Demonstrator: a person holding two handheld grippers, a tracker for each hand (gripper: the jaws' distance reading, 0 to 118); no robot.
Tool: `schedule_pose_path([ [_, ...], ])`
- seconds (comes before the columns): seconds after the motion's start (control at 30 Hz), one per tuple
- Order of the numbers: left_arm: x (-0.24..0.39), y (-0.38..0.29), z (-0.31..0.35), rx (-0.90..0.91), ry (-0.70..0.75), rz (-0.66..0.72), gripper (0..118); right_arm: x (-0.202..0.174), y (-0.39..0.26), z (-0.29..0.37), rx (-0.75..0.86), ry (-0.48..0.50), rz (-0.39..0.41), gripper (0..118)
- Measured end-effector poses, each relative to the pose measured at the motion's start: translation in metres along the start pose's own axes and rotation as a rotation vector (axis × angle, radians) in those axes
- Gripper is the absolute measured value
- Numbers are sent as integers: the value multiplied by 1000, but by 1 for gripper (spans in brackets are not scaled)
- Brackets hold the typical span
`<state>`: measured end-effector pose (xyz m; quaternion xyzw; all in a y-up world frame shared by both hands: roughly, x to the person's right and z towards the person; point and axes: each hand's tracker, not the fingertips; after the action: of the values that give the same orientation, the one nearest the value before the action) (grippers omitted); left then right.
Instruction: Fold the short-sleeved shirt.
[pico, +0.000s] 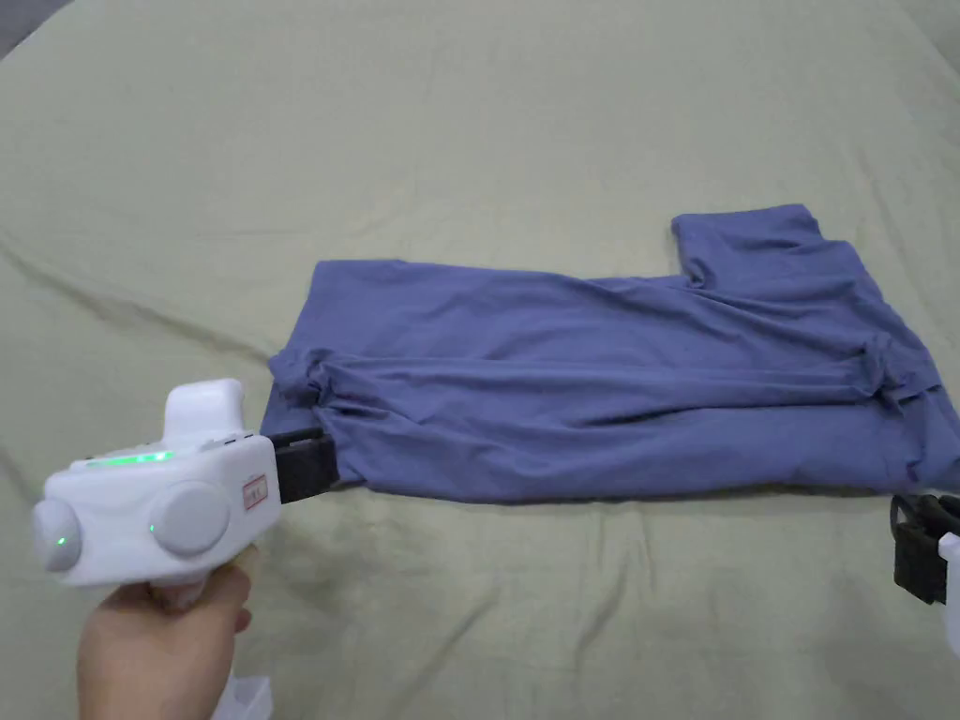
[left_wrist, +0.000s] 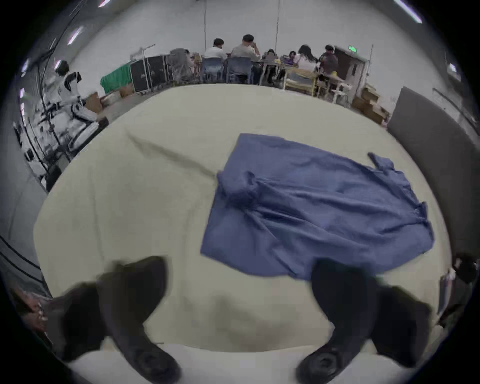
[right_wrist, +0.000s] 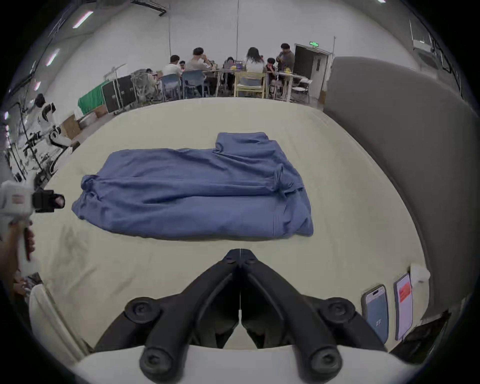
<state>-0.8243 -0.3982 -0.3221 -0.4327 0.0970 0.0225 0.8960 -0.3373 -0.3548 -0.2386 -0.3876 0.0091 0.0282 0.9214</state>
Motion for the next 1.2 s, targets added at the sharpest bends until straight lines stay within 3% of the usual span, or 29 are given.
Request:
schedule_pose_path([
  [0.07,0,13,-28,-11,-19,-29,118,1,-1,0,-14,6,-9,3],
  [0.2,16,16,-94,-160,97,-213,118,10,-5,-6,-45,-5,-22,3],
  [0.23,18,15,-106,-204,103,-223,117,11,-5,-8,-50,-14,-17,3],
  [0.3,14,17,-95,-150,49,-101,116,19,-5,-12,-58,-42,-19,3],
  [0.33,13,18,-89,-123,5,-77,102,22,-5,-14,-62,-48,-19,3],
  [0.37,16,17,-80,-88,-70,-68,68,25,-5,-17,-67,-54,-19,3],
  [0.4,23,14,-71,-63,20,-114,29,30,-3,-21,-72,-61,-16,3],
  [0.43,26,11,-49,-20,6,-155,0,33,-2,-25,-74,-70,-12,3],
  [0.5,25,5,-36,-28,-113,-112,0,39,3,-36,-77,-78,-3,3],
  [0.57,22,6,-24,-34,-142,-66,0,50,14,-51,-71,-60,0,3],
  [0.6,18,4,-17,-24,-139,-45,0,57,20,-61,-57,-34,-9,10],
  [0.63,15,2,-11,-13,-149,-17,0,63,26,-71,-59,-46,-10,52],
  [0.67,12,1,-5,-13,-159,6,0,70,35,-87,-66,-107,-24,108],
  [0.7,4,9,-16,-17,-165,15,0,76,41,-107,-140,-111,-43,114],
  [0.73,2,8,-14,-18,-171,24,0,80,50,-112,-65,-23,-54,111],
  [0.8,3,4,-13,-25,-169,21,0,100,65,-150,-229,-55,-78,116],
  [0.87,4,7,-16,-36,-166,9,0,108,73,-172,-291,-85,-98,116],
  [0.9,4,6,-19,-39,-157,5,0,104,60,-179,-287,-66,-115,109],
  [0.97,0,8,-26,-60,-160,16,0,105,55,-184,-333,-32,-159,78],
  [1.0,-4,8,-30,-75,-165,34,0,107,55,-178,-310,62,-207,54],
  [1.03,-6,7,-31,-80,-167,37,0,105,57,-172,-298,44,-198,27],
  [1.07,-9,7,-32,-84,-168,44,0,104,56,-164,-263,17,-133,11],
  [1.1,-12,9,-32,-92,-177,54,0,104,57,-158,-259,97,-150,5],
  [1.2,-18,9,-24,-99,-200,63,0,103,60,-132,-270,68,-128,4],
])
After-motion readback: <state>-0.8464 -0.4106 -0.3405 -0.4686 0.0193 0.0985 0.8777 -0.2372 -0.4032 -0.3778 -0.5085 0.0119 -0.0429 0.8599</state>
